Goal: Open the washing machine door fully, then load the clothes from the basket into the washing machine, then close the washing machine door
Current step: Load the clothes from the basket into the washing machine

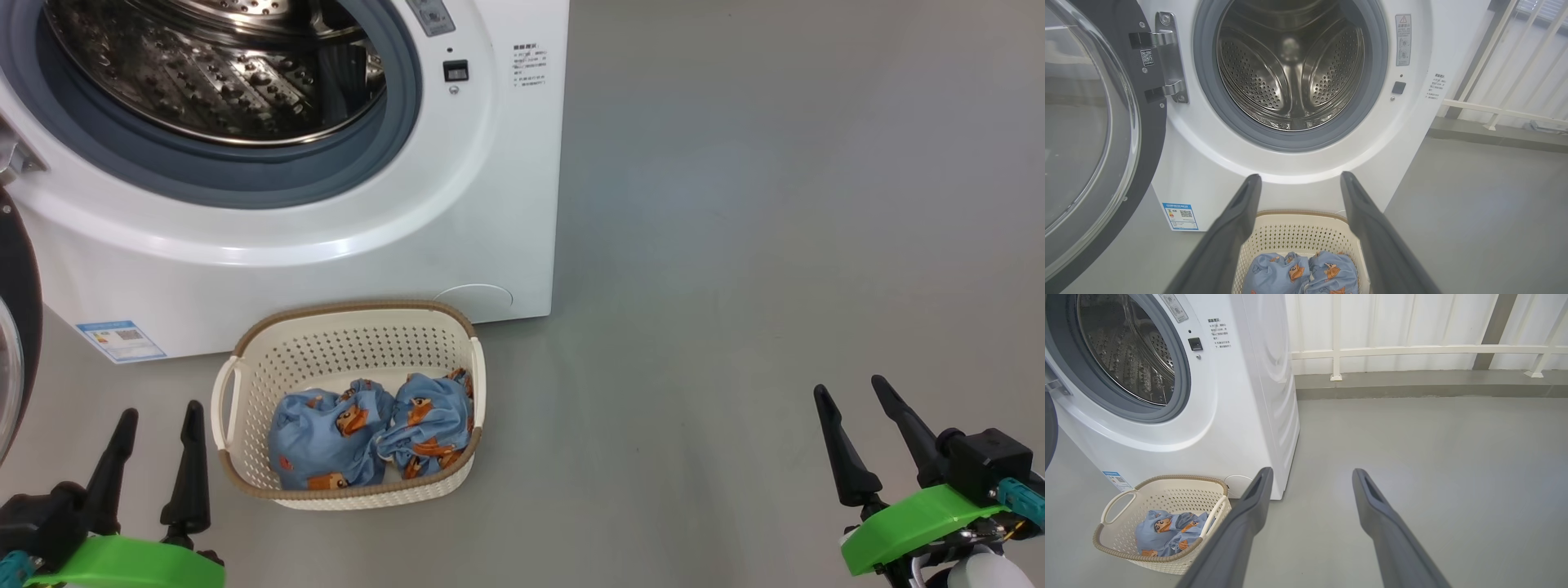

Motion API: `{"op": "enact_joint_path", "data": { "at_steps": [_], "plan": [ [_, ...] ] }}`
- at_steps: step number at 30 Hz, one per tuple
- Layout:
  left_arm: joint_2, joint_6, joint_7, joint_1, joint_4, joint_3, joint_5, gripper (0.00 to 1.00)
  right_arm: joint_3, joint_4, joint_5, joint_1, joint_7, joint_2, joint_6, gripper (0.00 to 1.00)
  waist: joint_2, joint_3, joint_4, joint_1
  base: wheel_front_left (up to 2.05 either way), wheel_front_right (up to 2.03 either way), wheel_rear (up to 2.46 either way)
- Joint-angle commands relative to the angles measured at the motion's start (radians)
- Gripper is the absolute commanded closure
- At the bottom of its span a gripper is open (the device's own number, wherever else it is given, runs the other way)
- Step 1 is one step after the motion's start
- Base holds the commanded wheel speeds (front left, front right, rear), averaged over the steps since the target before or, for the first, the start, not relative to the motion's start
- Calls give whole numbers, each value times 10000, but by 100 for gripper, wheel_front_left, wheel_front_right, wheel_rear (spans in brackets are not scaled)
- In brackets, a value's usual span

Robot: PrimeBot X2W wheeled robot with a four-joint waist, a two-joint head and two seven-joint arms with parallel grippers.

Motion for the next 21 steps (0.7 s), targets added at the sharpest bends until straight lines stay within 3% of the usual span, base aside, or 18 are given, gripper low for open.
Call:
{"op": "enact_joint_path", "data": {
  "at_steps": [1,13,21],
  "plan": [
    [274,-13,-53,-161,-265,368,-60,0,182,-251,-55,7,-120,-101,16,0,0,0,6,0,0,0,0],
    [332,-13,-53,-220,-238,301,-136,0,218,-249,-52,-65,-120,-106,16,0,0,101,26,0,2,-3,1],
    [378,-13,-53,-283,-233,282,-144,0,250,-246,-51,-101,-120,-88,16,0,0,151,54,0,71,-96,25]
  ]
}}
